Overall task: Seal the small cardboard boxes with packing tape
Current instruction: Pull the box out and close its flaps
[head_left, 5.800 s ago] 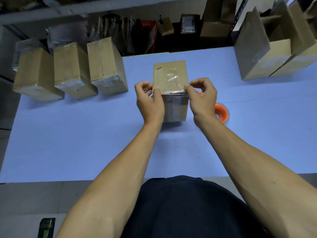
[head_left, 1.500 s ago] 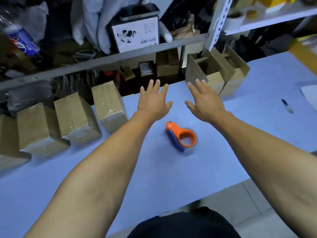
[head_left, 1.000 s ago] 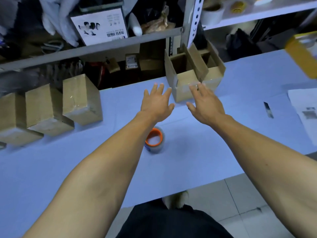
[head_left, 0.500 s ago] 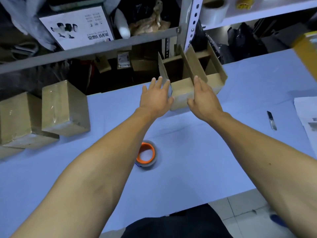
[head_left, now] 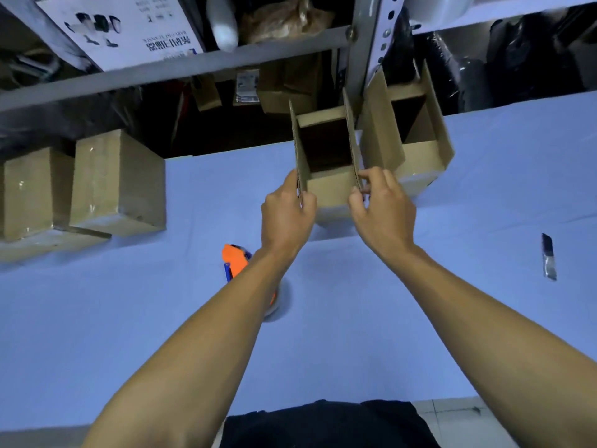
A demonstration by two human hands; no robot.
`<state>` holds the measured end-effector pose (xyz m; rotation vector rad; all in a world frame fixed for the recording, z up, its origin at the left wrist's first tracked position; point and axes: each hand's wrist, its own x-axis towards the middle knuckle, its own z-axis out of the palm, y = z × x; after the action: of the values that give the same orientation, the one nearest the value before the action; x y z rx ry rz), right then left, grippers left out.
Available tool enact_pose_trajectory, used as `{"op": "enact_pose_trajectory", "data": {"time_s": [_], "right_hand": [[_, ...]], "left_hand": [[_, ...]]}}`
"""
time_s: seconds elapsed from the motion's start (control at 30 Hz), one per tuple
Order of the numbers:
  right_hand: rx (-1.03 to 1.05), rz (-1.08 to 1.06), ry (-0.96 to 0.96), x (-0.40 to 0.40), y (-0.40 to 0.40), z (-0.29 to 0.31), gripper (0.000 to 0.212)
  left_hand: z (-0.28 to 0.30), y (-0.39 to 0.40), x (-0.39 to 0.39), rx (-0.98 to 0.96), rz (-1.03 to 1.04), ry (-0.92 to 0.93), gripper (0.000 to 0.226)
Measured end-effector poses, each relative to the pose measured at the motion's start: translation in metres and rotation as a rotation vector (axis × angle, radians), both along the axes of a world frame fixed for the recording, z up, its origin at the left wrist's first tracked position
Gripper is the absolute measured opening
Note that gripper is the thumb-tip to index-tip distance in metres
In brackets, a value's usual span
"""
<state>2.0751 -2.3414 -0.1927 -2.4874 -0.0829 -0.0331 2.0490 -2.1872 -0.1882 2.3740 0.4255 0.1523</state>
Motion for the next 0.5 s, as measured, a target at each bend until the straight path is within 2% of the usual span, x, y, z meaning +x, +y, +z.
{"op": "enact_pose_trajectory", "data": {"time_s": [0.13, 0.2, 0.27, 0.33, 0.4, 0.5], "right_hand": [[0.084, 0.019, 0.018, -0.022, -0.001, -0.008, 0.022], [0.115, 0.053, 0.016, -0.026, -0.003, -0.008, 0.025], [0.236, 0.061, 0.076, -0.025, -0.004, -0.01, 0.031], [0.466, -0.039, 0.22, -0.015, -0.001, -0.011, 0.039], [0.661, -0.202, 0.336, -0.001, 0.002, -0.011, 0.05], [0.754, -0.243, 0.524, 0.02, 0.003, -0.023, 0.044]], "left_hand": [[-0.003, 0.014, -0.025, 0.049, -0.068, -0.071, 0.034], [-0.003, 0.016, -0.029, 0.039, -0.095, -0.059, 0.035], [-0.003, 0.015, -0.031, 0.018, -0.082, -0.023, 0.034], [0.001, 0.011, -0.027, -0.15, 0.005, -0.004, 0.035], [0.004, 0.009, -0.016, -0.445, 0.183, 0.031, 0.04], [-0.002, 0.008, 0.007, -0.748, 0.339, 0.15, 0.041]]}}
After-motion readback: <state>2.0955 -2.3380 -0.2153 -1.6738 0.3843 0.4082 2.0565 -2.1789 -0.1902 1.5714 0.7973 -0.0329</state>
